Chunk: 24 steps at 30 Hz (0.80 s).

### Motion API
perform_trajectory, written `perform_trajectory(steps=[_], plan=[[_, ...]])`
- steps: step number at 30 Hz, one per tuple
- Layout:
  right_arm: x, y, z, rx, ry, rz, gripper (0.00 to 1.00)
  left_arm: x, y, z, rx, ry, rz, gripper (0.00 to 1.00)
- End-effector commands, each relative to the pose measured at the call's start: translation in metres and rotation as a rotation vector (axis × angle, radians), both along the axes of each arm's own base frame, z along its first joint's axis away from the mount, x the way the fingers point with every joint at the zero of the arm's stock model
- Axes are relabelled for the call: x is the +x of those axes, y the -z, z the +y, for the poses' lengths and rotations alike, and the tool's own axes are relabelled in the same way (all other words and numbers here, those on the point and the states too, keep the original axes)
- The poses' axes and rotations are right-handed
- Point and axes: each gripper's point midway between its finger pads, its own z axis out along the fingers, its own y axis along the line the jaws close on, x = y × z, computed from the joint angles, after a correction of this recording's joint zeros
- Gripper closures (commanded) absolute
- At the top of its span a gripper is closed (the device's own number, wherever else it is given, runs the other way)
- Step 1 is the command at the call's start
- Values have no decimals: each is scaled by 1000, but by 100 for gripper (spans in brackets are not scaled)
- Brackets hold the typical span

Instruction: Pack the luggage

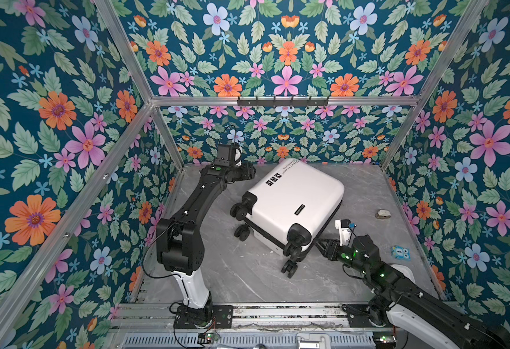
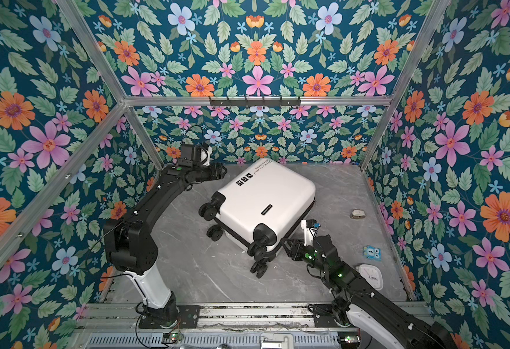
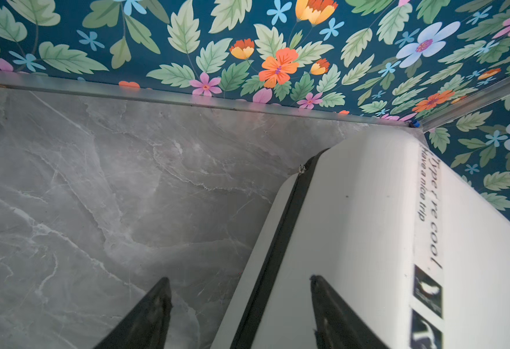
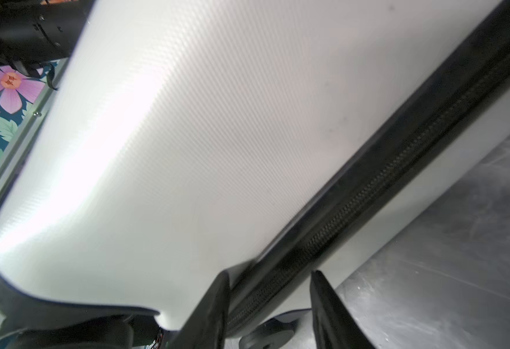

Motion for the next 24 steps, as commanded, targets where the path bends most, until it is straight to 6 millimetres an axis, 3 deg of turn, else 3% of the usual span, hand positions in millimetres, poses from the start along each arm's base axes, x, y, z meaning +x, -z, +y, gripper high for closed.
perform_trajectory(steps=[1,7,12,15,17,22,24], plan=[[4,-32,29,25,-78,-119,55,-4,-23,6,13,-13,-62,26],[4,-45,89,-21,-191,-163,53,-30,-68,16,-7,-45,-143,24],[20,-54,108,-58,-199,-172,44,-73,-90,16,-2,-64,-196,24],[32,-74,91,-133,-142,-223,31,-111,-92,-5,55,-29,-210,24],[43,-92,72,-158,-115,-224,28,-137,-88,-21,68,-1,-205,24],[81,-128,5,-191,8,-181,22,-197,-76,-57,-21,57,-182,26],[99,-132,-22,-204,80,-140,21,-216,-68,-74,-49,81,-167,26]])
